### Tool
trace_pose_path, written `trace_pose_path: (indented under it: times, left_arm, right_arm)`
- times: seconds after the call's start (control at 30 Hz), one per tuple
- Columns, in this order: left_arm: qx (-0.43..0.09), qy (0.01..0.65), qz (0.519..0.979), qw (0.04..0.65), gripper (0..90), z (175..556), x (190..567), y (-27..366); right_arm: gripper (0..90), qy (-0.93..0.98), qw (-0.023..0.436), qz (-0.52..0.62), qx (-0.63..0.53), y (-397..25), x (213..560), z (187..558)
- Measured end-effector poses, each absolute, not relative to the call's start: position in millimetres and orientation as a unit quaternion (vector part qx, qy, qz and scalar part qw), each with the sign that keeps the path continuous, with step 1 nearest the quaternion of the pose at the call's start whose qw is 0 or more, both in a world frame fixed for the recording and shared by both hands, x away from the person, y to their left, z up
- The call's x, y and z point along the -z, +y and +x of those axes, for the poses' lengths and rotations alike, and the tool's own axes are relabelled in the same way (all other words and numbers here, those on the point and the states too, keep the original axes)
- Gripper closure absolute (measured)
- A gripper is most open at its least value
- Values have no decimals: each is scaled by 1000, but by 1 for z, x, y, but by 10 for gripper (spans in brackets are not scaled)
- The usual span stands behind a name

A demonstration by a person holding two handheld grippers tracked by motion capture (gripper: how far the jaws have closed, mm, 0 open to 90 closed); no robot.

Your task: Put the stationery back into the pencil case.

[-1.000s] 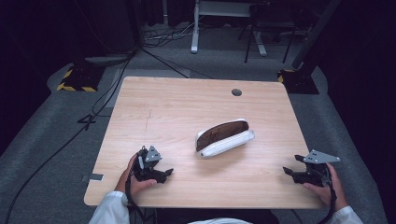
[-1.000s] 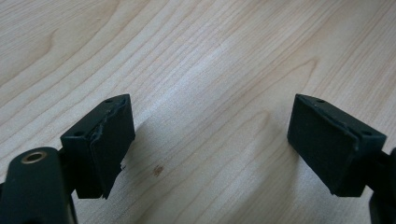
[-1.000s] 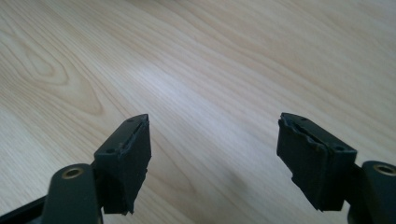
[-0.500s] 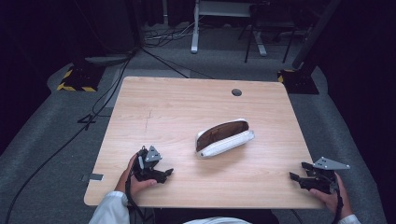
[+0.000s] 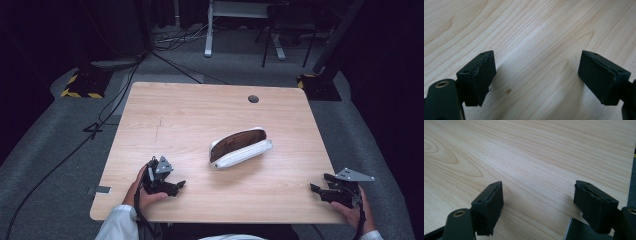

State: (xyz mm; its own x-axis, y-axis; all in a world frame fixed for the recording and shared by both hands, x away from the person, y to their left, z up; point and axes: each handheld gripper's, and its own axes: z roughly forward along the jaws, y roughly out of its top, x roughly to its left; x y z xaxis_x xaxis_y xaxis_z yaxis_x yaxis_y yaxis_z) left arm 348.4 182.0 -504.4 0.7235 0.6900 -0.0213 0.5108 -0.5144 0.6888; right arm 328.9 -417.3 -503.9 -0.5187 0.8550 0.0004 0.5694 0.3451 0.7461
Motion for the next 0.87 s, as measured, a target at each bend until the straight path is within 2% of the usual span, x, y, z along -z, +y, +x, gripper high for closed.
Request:
trace_pose_path:
  times: [0.87]
  left_arm:
    - [-133, 347, 862, 346, 147, 349, 504, 182]
  right_arm:
    - [245, 792, 205, 452, -355, -418, 504, 330]
